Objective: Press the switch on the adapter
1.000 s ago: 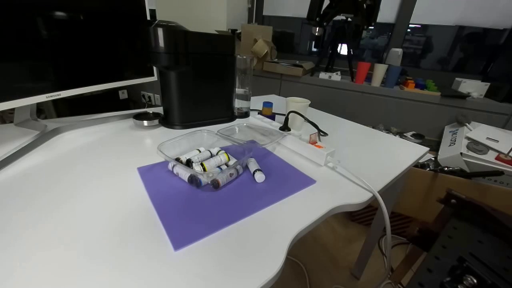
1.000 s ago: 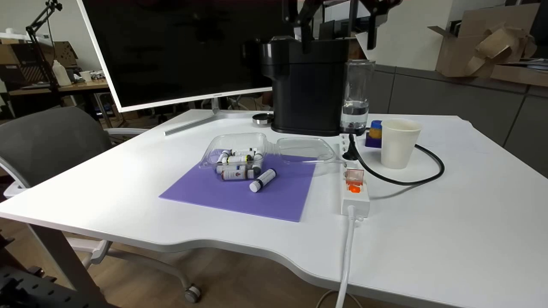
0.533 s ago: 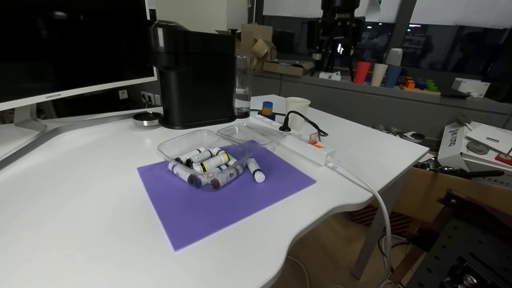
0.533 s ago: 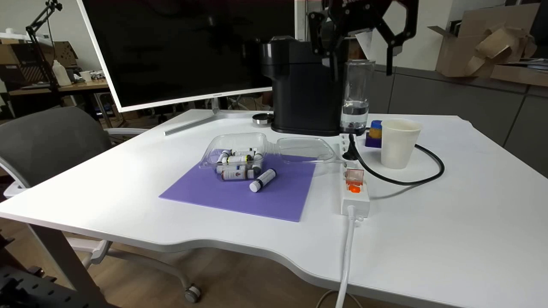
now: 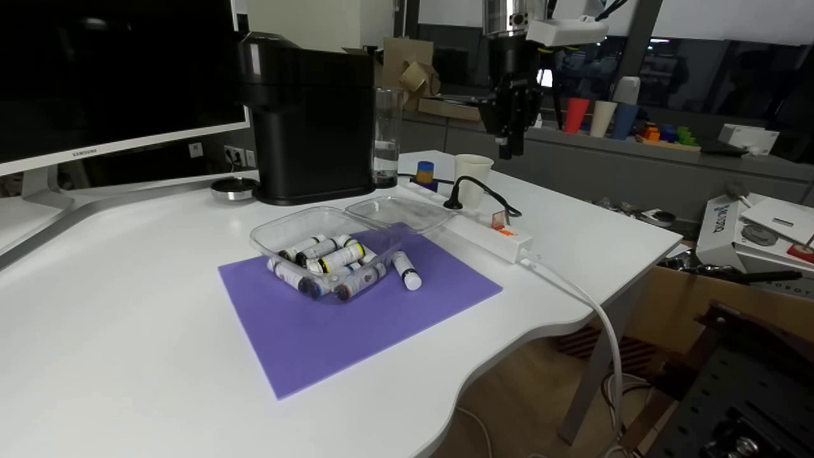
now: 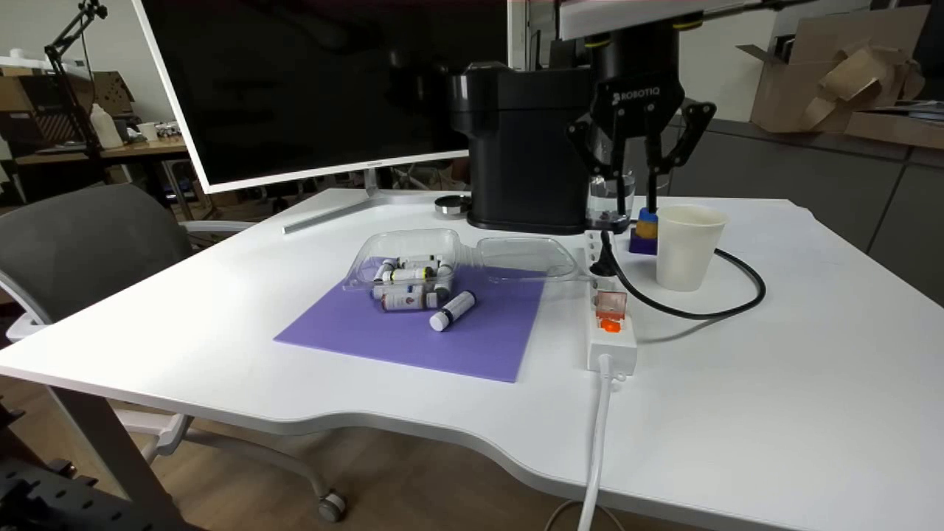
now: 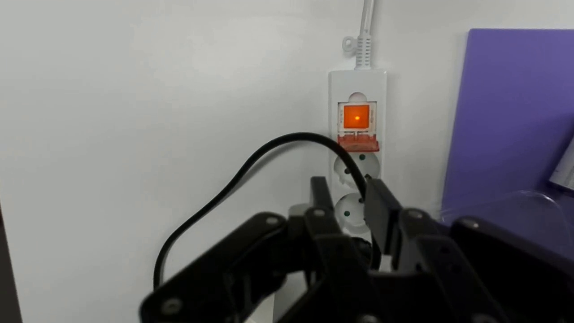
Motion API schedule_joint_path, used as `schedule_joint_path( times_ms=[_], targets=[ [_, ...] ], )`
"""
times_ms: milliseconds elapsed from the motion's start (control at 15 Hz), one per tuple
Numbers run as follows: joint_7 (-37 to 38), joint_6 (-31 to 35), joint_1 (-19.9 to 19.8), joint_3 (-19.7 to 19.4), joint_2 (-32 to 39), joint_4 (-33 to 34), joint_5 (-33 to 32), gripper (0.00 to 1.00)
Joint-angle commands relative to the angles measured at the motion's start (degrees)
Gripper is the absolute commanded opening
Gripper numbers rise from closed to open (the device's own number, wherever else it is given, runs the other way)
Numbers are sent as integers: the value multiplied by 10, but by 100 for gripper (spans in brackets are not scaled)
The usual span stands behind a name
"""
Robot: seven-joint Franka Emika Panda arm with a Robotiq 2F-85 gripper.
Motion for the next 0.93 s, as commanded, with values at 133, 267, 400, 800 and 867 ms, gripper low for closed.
schedule_joint_path(
  times_ms=[133, 267, 400, 800, 867],
  targets=[
    [-60, -27, -14, 17, 30, 11, -29, 0],
    [-68, -26, -16, 19, 31, 1, -29, 0],
    [-69, -23, -19, 21, 29, -14, -27, 0],
    [-56, -6, -16, 21, 31, -23, -33, 0],
    [-49, 13, -14, 19, 28, -33, -35, 0]
  ],
)
